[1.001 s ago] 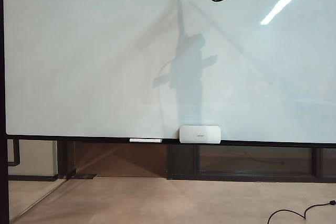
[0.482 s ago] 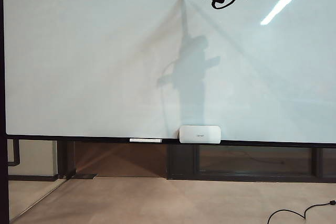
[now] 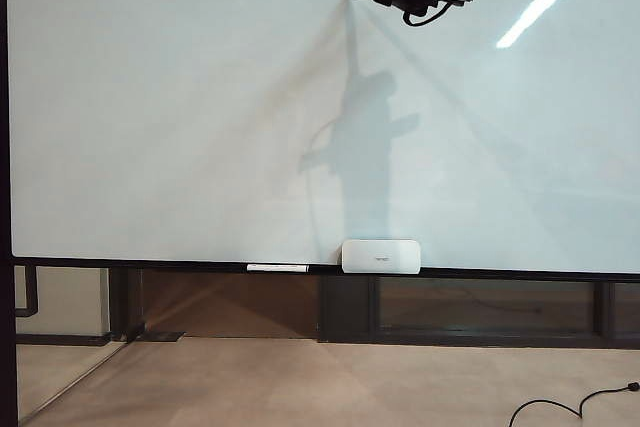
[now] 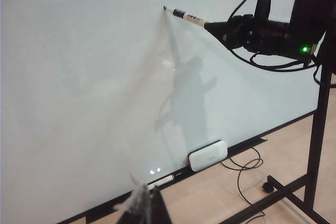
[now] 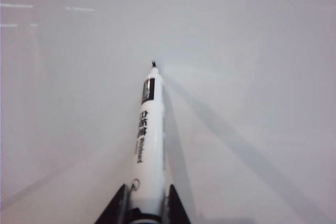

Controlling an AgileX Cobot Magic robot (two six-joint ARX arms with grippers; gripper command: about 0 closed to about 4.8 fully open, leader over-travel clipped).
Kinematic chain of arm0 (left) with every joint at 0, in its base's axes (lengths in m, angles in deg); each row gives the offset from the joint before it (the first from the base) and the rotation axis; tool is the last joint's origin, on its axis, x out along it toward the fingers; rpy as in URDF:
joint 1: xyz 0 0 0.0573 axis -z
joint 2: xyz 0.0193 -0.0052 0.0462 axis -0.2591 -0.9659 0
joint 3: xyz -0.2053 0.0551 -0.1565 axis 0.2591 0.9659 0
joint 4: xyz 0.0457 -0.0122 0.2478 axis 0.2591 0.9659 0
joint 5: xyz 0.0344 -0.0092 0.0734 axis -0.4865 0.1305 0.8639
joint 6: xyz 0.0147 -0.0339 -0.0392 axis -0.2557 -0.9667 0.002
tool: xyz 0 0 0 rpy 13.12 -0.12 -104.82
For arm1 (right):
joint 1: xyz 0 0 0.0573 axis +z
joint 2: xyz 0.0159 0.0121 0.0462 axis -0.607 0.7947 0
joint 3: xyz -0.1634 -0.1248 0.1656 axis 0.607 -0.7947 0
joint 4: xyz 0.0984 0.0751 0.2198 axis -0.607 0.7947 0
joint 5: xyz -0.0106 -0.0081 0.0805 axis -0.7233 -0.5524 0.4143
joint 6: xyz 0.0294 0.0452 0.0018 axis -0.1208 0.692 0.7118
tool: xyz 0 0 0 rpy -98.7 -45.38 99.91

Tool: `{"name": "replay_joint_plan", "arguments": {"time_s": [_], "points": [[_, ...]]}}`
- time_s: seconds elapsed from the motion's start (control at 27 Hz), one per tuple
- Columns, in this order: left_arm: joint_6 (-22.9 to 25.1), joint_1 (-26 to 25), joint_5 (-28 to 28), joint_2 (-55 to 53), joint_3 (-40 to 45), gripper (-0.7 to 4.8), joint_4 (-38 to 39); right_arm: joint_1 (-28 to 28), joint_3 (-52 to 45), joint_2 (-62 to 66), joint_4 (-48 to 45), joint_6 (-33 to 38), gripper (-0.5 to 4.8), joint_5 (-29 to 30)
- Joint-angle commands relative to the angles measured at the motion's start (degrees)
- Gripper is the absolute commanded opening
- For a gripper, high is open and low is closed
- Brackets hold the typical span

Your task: Reach to the right to find the marker pen, pick it up, and write the number 12 on the whiteboard.

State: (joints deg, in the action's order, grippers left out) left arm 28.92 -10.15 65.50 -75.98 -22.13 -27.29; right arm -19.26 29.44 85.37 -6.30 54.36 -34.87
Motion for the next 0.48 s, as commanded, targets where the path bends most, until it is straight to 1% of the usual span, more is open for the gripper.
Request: {"name": "replay_joint_plan", "arguments": {"time_s": [0.04,0.3,0.48], "points": [[0.24,0.02,-0.42,-0.02,-0.17,-0.05,0.13,-0.17,0.2,0.26,3.19,-0.13,-0.05,-0.79],[0.85,0.02,-0.39,-0.02,-0.17,-0.05,-0.15,-0.09,0.09,1.66,8.35,-0.11,-0.05,-0.57],[1.51,0.0,-0.37,-0.26,-0.17,-0.05,-0.31,-0.07,-2.69,1.75,8.5,-0.09,-0.05,-0.55]]}}
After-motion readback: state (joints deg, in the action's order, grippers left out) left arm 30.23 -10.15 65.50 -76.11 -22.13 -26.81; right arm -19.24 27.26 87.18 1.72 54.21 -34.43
